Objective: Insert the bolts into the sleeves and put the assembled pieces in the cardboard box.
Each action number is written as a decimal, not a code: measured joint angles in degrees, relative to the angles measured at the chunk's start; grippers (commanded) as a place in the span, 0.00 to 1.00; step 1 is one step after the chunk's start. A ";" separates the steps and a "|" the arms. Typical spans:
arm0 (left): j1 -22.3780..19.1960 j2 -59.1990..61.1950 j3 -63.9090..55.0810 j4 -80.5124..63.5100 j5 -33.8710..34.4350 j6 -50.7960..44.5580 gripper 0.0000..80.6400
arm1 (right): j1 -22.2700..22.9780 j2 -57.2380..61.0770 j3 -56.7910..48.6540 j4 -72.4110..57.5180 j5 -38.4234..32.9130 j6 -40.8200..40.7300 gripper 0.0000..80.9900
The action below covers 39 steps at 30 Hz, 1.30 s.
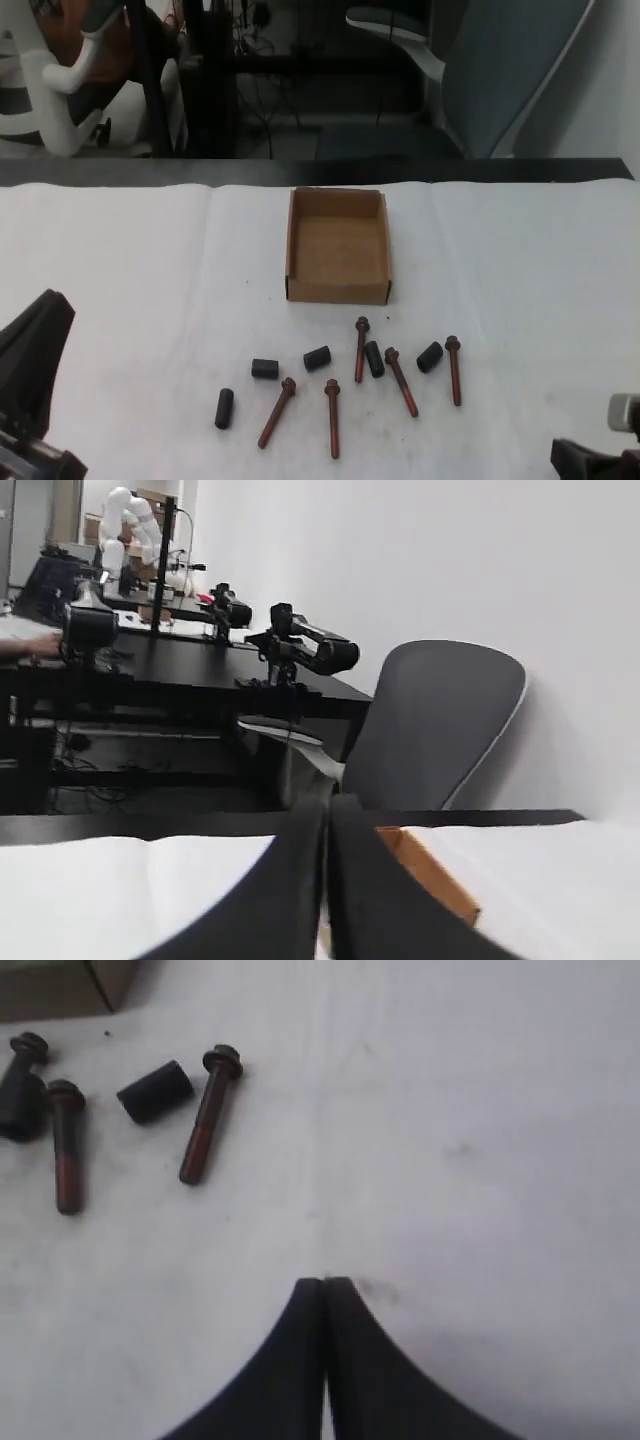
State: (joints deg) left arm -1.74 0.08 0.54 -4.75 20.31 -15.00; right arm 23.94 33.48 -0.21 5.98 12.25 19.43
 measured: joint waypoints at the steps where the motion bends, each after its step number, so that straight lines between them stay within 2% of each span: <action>1: 0.00 0.00 0.00 0.14 0.12 -2.60 0.02 | 0.00 0.00 0.00 -1.21 -0.30 1.26 0.00; 5: 0.00 0.00 0.00 0.95 1.01 -6.77 0.02 | 0.00 0.00 0.00 -6.94 -2.03 5.96 0.00; 11: 0.00 0.00 0.00 1.28 1.66 -8.17 0.02 | 0.00 0.00 0.00 -13.21 -2.38 11.05 0.00; 15: 0.00 0.00 0.00 1.28 2.05 -16.20 0.02 | 0.00 0.00 0.10 -14.60 -3.01 18.75 0.00; 19: 0.00 0.00 0.00 1.74 6.62 -25.51 0.02 | 0.00 0.00 0.15 -16.71 -9.60 23.97 0.00; 22: 0.00 -0.08 0.00 2.20 14.27 -27.41 0.02 | 0.00 0.00 0.19 -20.66 -16.80 24.72 0.00; 24: 0.00 -0.16 0.00 4.75 16.60 -26.78 0.02 | 0.00 0.00 -0.01 -22.36 -21.39 24.50 0.00; 26: 0.00 -0.16 -0.95 9.68 16.63 -23.82 0.02 | 0.00 0.00 -1.42 -21.24 -25.33 22.63 0.04; 30: 0.00 1.97 -6.05 19.38 15.06 -15.76 0.01 | 0.00 1.10 -9.65 -8.50 -26.77 13.83 0.31; 32: 0.00 4.71 -8.92 21.58 14.38 -12.11 0.12 | 0.00 2.88 -16.04 2.30 -23.14 9.39 0.44; 34: -0.39 9.03 -11.13 22.79 13.82 -9.34 0.31 | 0.00 5.26 -22.35 10.89 -18.88 6.33 0.53; 37: -2.41 17.51 -14.89 25.23 11.53 -5.89 0.54 | 0.00 9.81 -29.09 20.54 -14.04 3.16 0.55; 39: -5.21 24.15 -17.87 27.47 8.43 -3.74 0.55 | 0.00 13.13 -32.35 23.42 -12.25 2.17 0.55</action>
State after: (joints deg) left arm -6.95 24.23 -17.33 22.73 28.74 -18.75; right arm 23.94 46.60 -32.56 29.40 0.00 21.60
